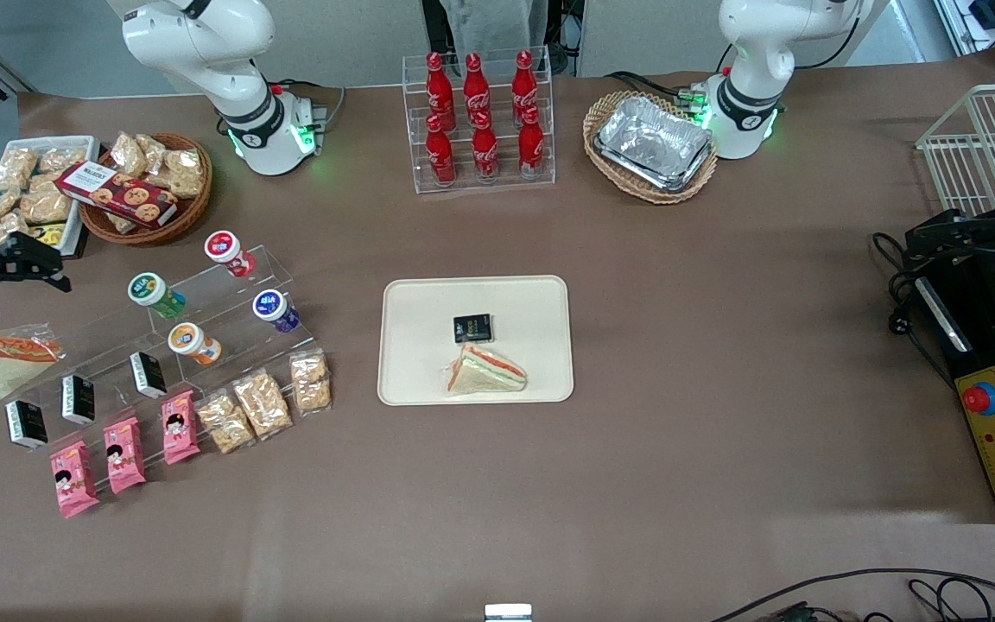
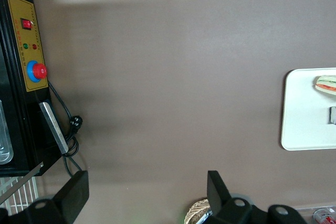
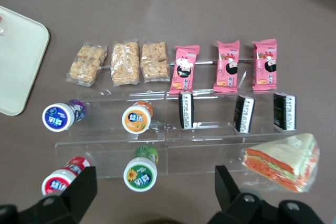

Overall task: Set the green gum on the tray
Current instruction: 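Move the right gripper down toward the green-capped gum bottle in the rack, then close the right gripper on the green-capped gum bottle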

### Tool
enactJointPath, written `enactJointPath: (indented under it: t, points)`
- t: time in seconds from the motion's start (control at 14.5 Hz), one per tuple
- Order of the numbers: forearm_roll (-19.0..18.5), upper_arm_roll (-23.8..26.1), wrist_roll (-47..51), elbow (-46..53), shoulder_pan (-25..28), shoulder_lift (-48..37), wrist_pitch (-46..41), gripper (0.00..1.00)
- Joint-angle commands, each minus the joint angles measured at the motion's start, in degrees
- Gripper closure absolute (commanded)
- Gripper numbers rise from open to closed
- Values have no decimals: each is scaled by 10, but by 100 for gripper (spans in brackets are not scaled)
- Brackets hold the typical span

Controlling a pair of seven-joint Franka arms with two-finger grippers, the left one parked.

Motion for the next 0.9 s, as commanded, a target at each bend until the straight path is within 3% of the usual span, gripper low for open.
enactJointPath:
  t: [0.0,0.83]
  points:
    - [12,-3,-8,-196,4,-109,118,0]
    - [12,-24,13,-358,3,-104,282,0]
